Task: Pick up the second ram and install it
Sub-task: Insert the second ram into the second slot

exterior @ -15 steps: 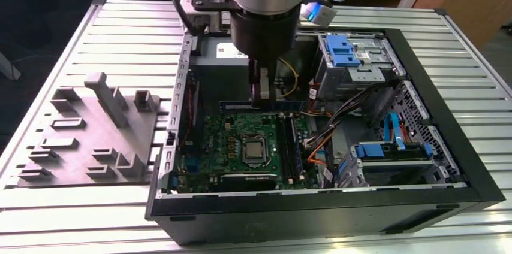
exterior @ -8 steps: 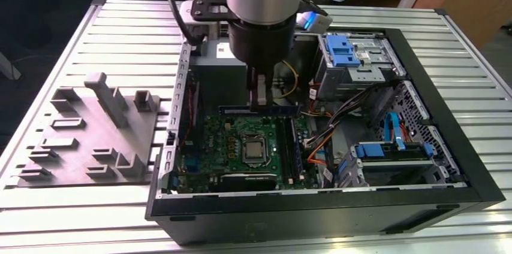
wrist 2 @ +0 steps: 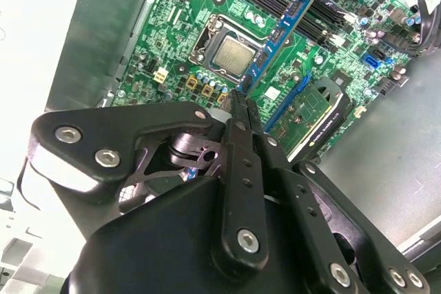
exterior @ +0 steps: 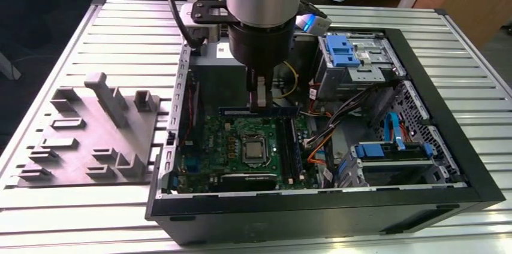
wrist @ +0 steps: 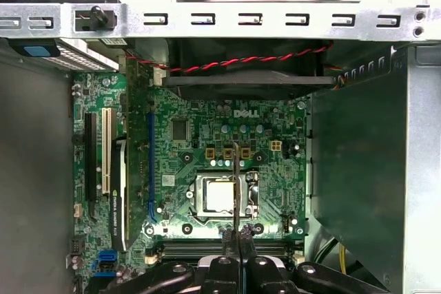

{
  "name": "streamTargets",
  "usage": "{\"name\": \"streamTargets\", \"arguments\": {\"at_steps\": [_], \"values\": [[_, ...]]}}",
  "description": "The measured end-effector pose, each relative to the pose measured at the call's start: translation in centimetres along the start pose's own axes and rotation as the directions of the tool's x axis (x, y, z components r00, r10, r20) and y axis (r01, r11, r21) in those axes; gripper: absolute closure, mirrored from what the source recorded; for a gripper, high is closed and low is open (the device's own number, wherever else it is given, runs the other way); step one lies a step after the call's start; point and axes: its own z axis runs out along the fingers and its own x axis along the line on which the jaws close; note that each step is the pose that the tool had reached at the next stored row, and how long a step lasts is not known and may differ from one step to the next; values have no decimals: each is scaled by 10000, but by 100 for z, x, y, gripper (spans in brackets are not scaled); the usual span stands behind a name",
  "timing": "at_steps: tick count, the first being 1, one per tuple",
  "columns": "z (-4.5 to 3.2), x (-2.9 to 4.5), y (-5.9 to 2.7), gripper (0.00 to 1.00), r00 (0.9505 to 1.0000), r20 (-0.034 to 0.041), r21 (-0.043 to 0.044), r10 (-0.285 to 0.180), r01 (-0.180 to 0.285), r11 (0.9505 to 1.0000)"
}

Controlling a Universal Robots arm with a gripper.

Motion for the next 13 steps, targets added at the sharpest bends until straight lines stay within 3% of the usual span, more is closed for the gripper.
{"name": "streamTargets", "arguments": {"at_steps": [9,13], "values": [[1,0,0,88,10000,-1,0,0,0,10000],[3,0,0,88,9996,-5,3,292,-292,9996]]}}
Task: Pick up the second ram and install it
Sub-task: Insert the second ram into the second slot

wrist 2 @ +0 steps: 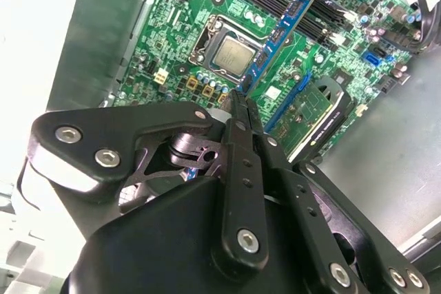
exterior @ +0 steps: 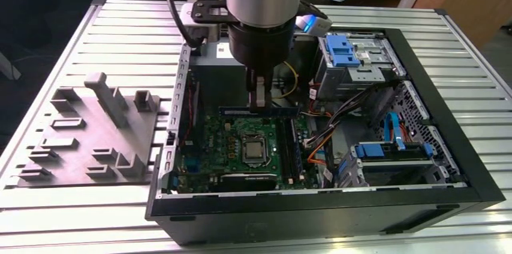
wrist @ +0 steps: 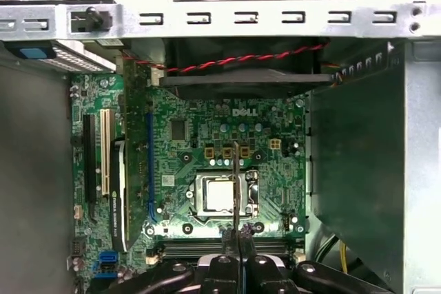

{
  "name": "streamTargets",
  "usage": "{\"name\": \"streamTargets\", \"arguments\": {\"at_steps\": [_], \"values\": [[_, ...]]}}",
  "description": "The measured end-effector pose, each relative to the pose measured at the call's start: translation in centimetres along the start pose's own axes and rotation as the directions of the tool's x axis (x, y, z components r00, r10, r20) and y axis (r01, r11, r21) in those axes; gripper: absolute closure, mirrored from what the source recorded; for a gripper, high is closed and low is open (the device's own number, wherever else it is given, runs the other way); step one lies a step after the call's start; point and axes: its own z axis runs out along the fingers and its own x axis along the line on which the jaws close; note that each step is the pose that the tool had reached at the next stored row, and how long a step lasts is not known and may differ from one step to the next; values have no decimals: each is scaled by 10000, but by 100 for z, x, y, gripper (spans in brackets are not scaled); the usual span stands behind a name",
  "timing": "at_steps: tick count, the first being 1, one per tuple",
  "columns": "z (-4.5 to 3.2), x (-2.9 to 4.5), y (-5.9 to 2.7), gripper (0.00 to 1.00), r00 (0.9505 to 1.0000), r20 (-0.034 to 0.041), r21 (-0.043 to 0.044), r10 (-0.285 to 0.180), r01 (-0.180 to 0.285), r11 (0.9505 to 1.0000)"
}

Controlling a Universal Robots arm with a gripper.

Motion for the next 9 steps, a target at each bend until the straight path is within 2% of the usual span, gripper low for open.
{"name": "streamTargets", "arguments": {"at_steps": [4,9], "values": [[5,0,0,88,9974,-14,8,715,-715,9974],[10,0,1,88,9870,-31,19,1608,-1608,9870]]}}
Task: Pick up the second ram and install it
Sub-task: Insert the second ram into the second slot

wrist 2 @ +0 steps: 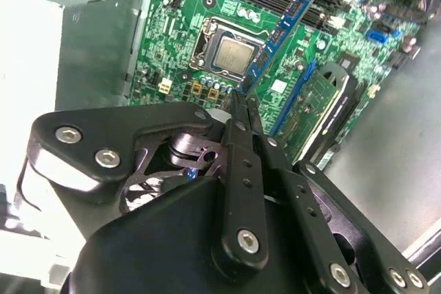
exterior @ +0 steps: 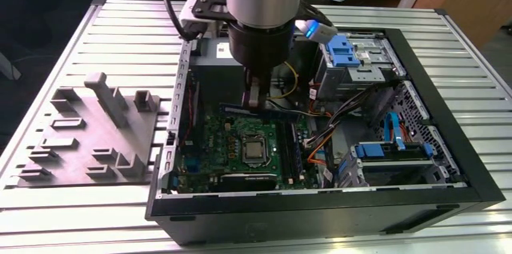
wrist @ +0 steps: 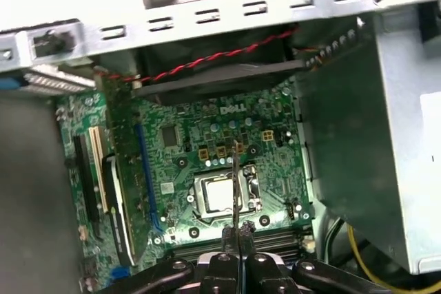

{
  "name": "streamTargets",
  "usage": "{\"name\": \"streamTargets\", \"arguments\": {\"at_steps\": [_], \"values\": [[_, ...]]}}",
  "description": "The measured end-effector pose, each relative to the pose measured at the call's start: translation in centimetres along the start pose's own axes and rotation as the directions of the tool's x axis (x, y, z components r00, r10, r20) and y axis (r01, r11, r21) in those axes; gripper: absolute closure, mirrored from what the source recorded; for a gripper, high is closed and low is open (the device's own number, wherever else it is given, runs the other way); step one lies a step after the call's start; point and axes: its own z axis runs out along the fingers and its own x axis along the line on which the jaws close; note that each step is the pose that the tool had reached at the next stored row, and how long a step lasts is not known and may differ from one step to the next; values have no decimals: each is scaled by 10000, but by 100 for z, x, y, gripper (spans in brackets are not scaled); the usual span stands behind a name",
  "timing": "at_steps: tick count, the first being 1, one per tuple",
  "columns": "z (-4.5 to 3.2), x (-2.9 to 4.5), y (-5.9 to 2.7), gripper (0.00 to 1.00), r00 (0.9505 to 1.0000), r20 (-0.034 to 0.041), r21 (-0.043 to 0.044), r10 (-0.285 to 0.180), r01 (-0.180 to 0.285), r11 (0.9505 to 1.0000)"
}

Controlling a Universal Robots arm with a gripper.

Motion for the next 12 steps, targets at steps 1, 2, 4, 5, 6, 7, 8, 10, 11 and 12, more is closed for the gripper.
{"name": "streamTargets", "arguments": {"at_steps": [1,2,4,5,6,7,8,10,11,12], "values": [[1,0,0,88,9998,-4,2,196,-196,9998],[3,0,0,88,9993,-7,4,375,-375,9993],[5,0,0,88,9973,-15,8,734,-734,9973],[6,0,0,88,9958,-18,10,914,-914,9958],[7,0,0,88,9940,-21,13,1092,-1092,9940],[8,0,0,88,9917,-25,16,1287,-1287,9917],[9,0,0,88,9892,-28,18,1465,-1465,9892],[11,0,0,88,9833,-35,23,1820,-1820,9833],[13,0,0,88,9798,-37,25,2001,-2001,9798],[14,0,0,88,9760,-41,28,2179,-2178,9760]]}}
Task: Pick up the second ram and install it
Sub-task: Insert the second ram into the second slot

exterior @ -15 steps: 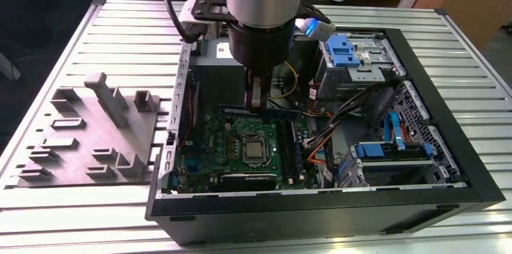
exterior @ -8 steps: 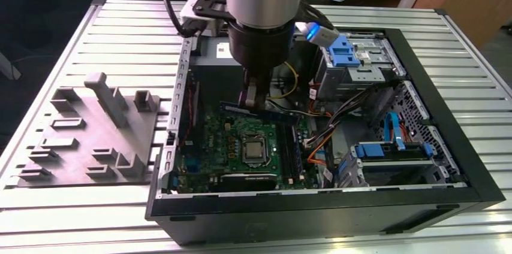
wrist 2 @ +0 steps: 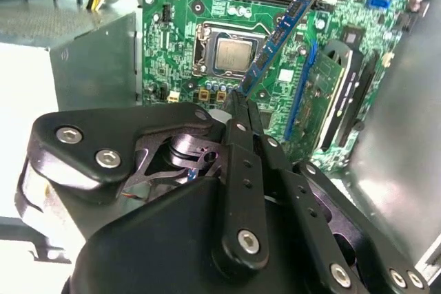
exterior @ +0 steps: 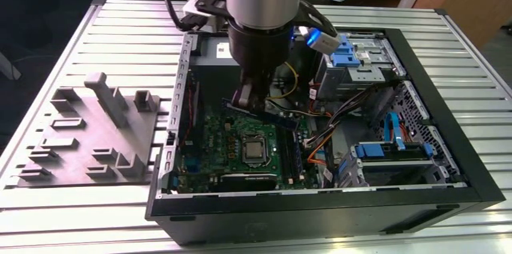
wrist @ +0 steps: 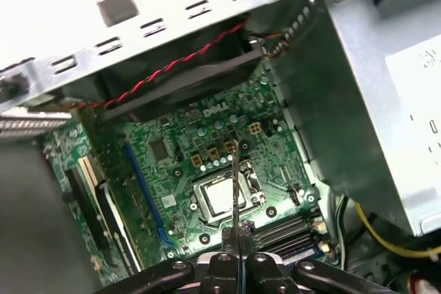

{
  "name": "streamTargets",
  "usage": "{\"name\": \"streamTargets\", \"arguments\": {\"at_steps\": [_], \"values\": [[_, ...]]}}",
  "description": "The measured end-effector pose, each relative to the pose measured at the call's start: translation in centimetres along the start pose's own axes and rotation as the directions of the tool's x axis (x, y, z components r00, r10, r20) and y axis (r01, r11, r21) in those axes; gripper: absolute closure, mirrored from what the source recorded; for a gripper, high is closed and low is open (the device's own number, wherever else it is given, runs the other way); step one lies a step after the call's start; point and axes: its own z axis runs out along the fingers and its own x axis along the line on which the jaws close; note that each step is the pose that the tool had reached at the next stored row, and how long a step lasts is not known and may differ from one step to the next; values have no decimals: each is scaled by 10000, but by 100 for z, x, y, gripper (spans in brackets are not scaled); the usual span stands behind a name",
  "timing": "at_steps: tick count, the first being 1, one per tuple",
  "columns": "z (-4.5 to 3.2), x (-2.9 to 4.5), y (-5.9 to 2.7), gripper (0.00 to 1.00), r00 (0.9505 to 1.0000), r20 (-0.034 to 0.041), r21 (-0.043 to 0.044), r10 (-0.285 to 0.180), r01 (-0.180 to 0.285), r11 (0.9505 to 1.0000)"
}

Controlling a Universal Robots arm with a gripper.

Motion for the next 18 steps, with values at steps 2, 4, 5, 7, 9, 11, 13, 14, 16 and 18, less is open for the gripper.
{"name": "streamTargets", "arguments": {"at_steps": [2,4,5,7,9,11,13,14,16,18], "values": [[2,0,0,88,9994,-7,4,358,-358,9994],[4,0,0,88,9974,-15,8,717,-717,9974],[6,0,0,88,9959,-18,11,908,-908,9959],[8,0,0,88,9920,-25,15,1266,-1266,9920],[11,0,0,88,9868,-31,20,1621,-1621,9868],[13,0,0,88,9803,-38,25,1974,-1974,9803],[16,0,0,88,9714,-45,31,2373,-2373,9714],[17,0,0,88,9671,-47,34,2543,-2542,9671],[20,0,0,88,9574,-53,39,2888,-2888,9574],[23,0,0,88,9464,-59,45,3230,-3230,9464]]}}
